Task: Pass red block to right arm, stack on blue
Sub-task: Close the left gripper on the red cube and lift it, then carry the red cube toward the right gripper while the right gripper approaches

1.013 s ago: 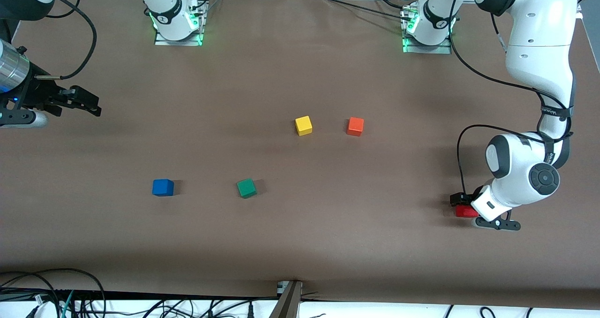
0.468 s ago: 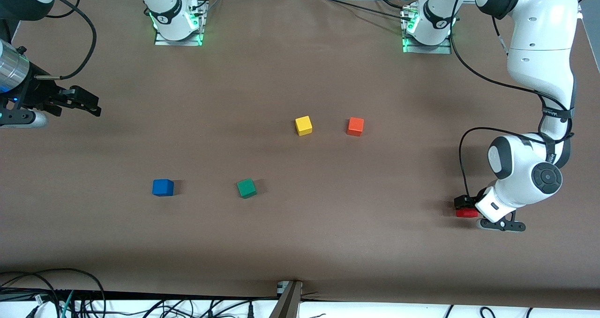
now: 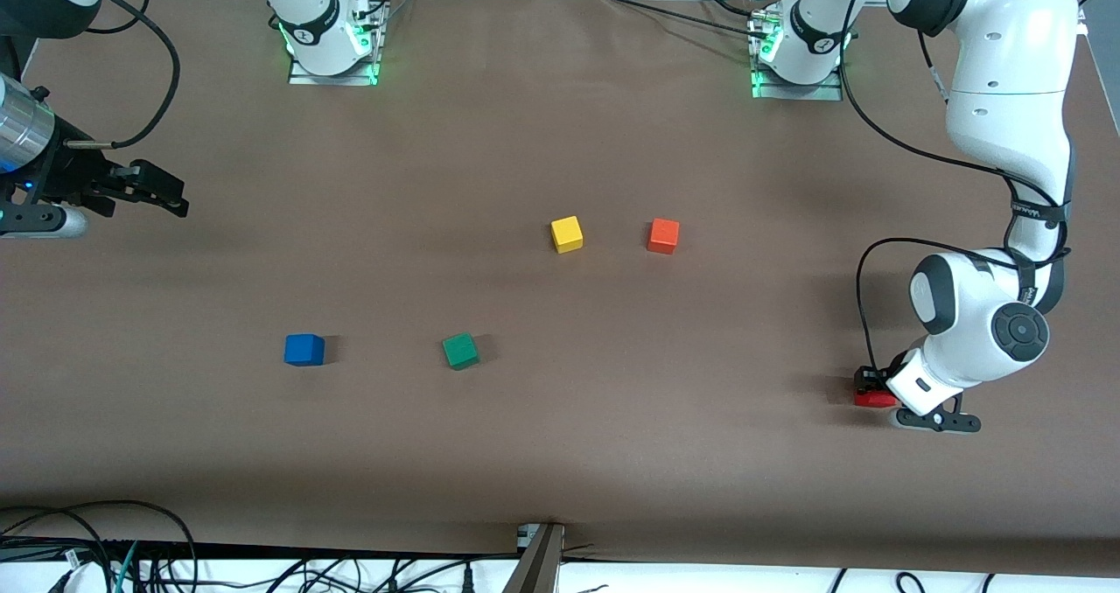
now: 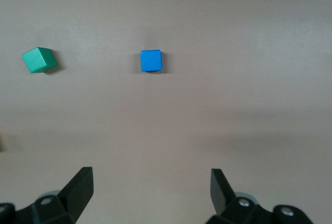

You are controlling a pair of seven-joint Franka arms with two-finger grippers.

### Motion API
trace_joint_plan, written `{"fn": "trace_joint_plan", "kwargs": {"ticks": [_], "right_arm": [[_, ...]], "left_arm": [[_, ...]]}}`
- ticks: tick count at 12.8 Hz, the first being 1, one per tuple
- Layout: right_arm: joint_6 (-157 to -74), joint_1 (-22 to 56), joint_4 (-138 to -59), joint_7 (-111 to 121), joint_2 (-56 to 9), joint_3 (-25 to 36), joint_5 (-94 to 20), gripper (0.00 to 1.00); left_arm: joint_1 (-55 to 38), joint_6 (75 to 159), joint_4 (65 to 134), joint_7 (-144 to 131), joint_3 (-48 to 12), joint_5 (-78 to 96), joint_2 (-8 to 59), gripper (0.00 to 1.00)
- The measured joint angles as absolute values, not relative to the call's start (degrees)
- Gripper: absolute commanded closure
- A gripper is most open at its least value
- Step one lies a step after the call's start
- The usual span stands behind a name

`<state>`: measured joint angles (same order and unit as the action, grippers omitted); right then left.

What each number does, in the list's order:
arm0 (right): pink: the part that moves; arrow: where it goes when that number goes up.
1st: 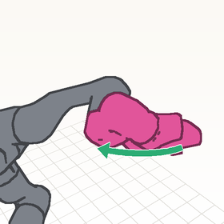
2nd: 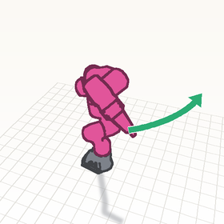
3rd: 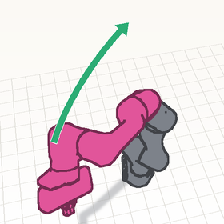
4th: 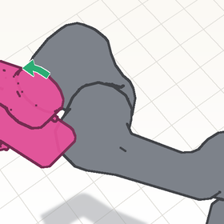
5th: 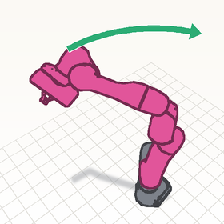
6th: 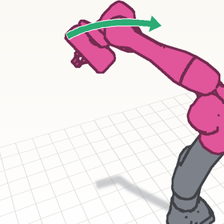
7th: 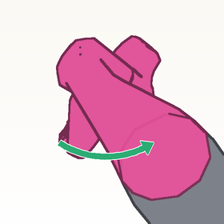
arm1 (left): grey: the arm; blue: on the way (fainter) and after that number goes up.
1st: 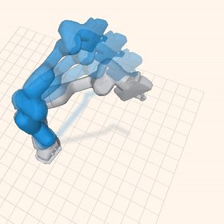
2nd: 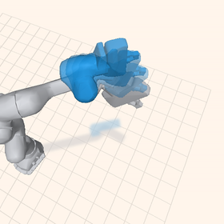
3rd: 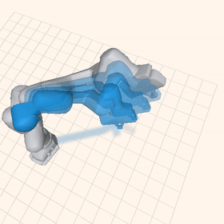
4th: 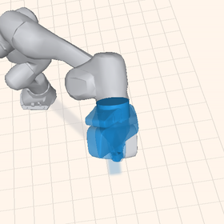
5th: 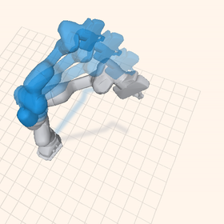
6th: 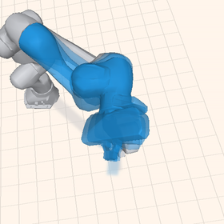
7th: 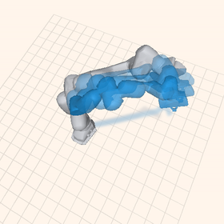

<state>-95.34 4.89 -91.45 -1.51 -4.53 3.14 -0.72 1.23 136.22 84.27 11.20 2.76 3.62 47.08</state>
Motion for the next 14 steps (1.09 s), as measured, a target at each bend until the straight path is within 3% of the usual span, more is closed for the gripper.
{"fn": "trace_joint_plan", "kwargs": {"ticks": [6,14], "right_arm": [[-95.33,4.86,-91.45,-1.51,-4.54,3.16,-0.72,0.0],[-95.32,4.85,-91.45,-1.51,-4.55,3.19,-0.72,0.0]], "left_arm": [[0.5,136.27,81.59,19.65,-4.02,3.63,44.44,1.0],[0.33,128.98,81.03,19.85,-24.75,3.64,34.4,1.0]]}}
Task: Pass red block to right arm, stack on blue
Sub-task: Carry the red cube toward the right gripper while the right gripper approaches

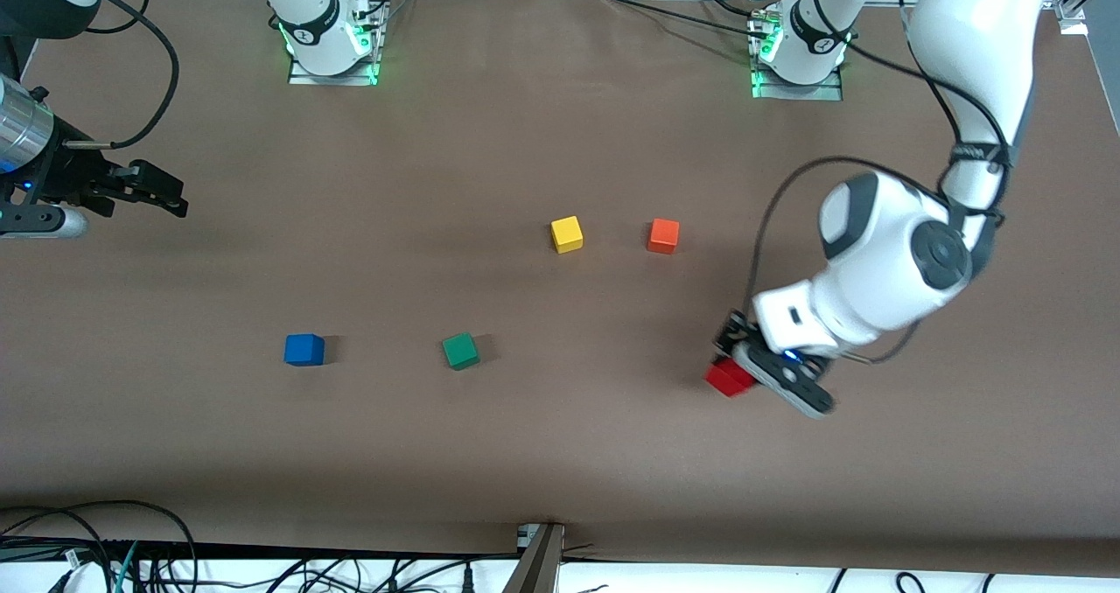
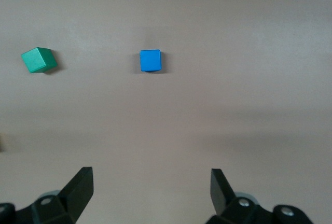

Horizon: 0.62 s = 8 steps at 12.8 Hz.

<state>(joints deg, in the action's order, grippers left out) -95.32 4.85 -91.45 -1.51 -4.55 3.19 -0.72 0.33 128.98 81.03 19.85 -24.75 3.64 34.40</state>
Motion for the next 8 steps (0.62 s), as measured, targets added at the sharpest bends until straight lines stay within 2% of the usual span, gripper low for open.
{"fn": "trace_joint_plan", "kwargs": {"ticks": [4,8], "right_arm": [[-95.32,4.86,-91.45,-1.51,-4.55,3.18,-0.72,0.0],[-95.0,4.91,-91.55,-1.12,-5.91,3.1,-0.72,0.0]], "left_arm": [[0.3,129.59,80.79,19.98,-32.47,3.64,33.96,1.0],[-0.17,131.8,79.92,24.09,-34.27,5.67,33.97,1.0]]}}
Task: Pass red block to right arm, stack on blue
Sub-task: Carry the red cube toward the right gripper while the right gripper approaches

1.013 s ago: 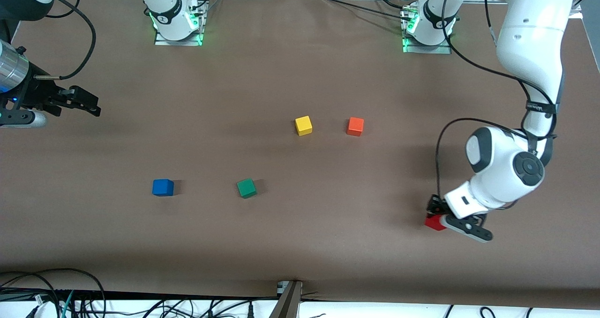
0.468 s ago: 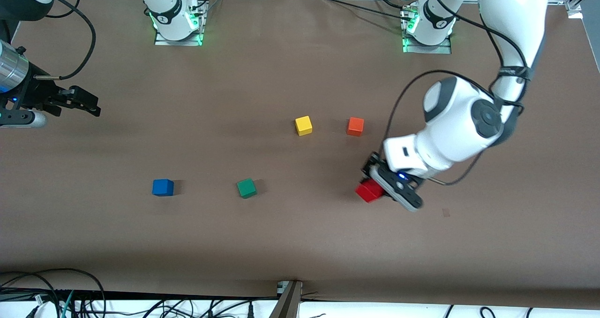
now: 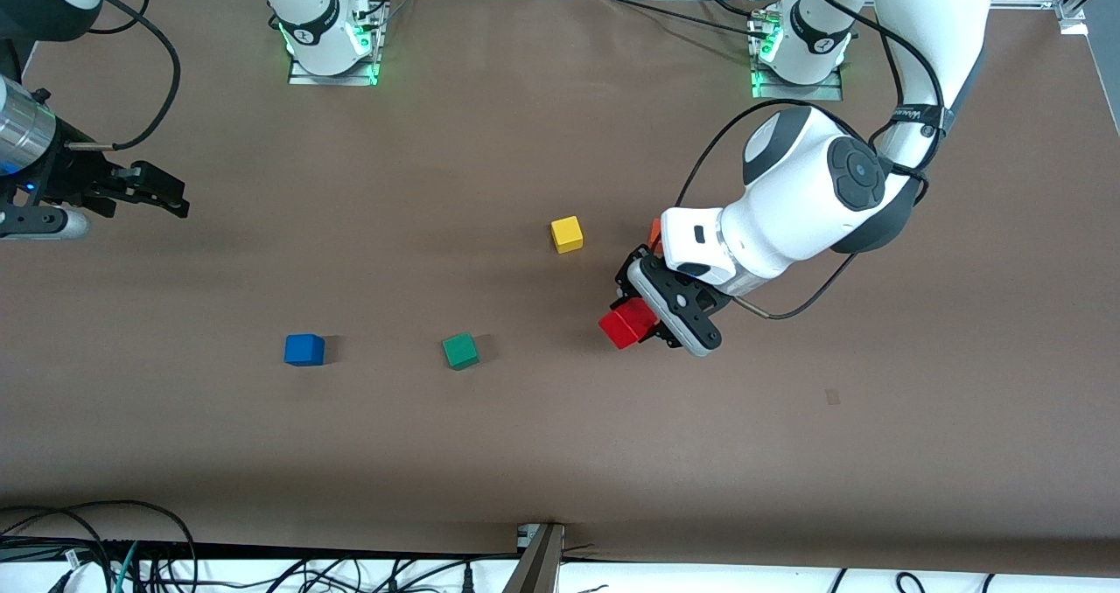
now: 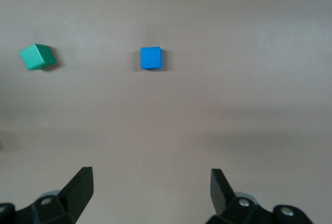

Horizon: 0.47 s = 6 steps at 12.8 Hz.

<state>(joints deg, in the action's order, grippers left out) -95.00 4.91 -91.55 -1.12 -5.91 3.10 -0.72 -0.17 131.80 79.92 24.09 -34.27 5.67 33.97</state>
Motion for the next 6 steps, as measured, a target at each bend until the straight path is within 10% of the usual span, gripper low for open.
{"fn": "trace_joint_plan", "kwargs": {"ticks": [6], "right_arm": [[-93.28,5.66,-91.61,4.76,-13.61,2.85,-3.97,0.0]], "left_arm": [[-1.37,127.99,81.1,75.25,-19.35,50.2,34.98,1.0]]}}
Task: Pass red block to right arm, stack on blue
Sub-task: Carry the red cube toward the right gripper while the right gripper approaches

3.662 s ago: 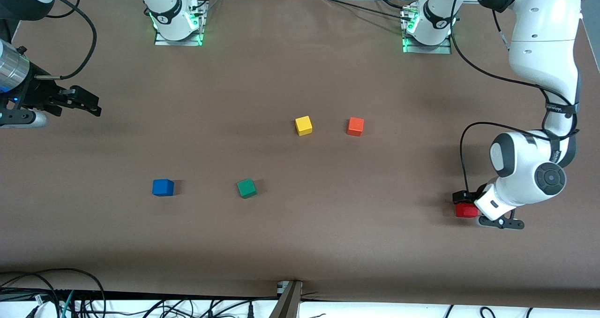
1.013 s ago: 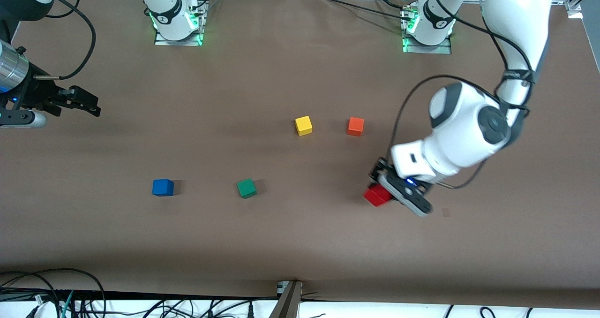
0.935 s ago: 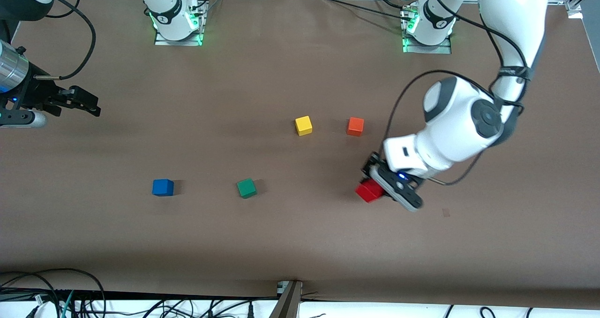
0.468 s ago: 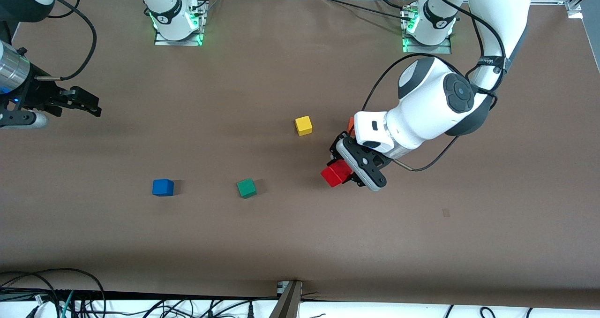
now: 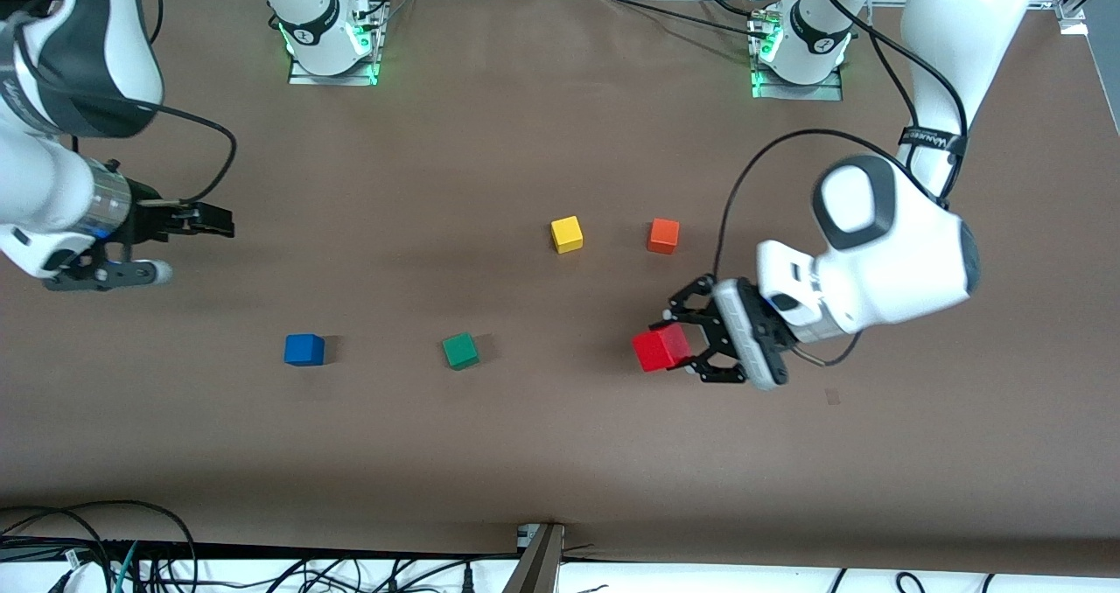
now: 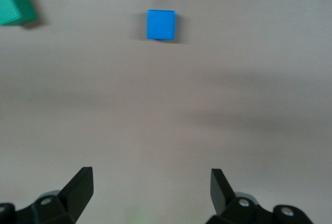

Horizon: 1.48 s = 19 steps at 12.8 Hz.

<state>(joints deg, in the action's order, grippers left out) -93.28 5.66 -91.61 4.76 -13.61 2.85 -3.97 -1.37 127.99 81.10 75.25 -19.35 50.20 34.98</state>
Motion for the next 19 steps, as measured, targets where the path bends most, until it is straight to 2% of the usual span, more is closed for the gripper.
{"fn": "trace_joint_plan", "kwargs": {"ticks": [3,6,14,19], "right_arm": [[-92.62,5.77,-91.06,5.44,-13.51,2.94,-16.58,0.0],[-92.03,5.46,-91.12,4.14,-14.61,3.19,-30.02,0.0],[-91.53,4.49,-91.27,1.85,-23.5,3.53,-69.9,0.0],[-91.51,4.48,-91.17,3.17,-27.96,3.53,-84.35,0.0]], "left_arm": [[-5.04,128.24,83.15,93.28,-18.54,69.66,36.98,1.0],[-10.34,129.22,83.23,96.33,-18.47,78.67,38.68,1.0],[-20.37,135.96,78.73,96.5,-18.52,85.78,38.86,1.0],[-22.64,136.02,75.96,96.48,-18.51,87.25,39.24,1.0]]}}
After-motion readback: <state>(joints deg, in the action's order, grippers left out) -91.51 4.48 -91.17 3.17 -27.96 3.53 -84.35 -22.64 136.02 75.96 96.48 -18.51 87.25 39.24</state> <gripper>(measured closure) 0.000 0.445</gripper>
